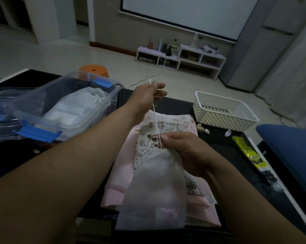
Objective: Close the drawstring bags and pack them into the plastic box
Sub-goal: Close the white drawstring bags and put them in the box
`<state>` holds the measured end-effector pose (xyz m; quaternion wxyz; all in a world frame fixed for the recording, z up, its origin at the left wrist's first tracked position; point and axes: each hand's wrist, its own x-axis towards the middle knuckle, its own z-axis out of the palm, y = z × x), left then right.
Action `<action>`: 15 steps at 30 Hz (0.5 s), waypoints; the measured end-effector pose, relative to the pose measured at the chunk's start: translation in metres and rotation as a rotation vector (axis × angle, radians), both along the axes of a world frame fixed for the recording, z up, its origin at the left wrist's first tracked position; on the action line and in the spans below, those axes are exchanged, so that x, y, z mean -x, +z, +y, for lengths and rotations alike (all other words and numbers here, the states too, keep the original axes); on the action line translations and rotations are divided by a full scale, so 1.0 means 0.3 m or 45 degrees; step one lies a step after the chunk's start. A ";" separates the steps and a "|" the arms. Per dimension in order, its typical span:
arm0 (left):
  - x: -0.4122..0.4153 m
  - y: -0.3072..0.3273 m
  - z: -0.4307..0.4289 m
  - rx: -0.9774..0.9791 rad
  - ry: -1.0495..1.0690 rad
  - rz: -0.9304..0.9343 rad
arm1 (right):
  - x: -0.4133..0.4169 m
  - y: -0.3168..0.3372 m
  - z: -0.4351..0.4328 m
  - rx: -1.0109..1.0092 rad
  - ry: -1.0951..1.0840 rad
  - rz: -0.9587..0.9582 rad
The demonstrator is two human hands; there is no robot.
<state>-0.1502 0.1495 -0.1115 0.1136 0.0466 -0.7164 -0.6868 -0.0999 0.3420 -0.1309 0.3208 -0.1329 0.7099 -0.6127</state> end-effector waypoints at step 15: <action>-0.111 -0.033 0.061 0.388 -0.190 -0.336 | 0.020 -0.022 -0.035 -0.272 -0.142 0.349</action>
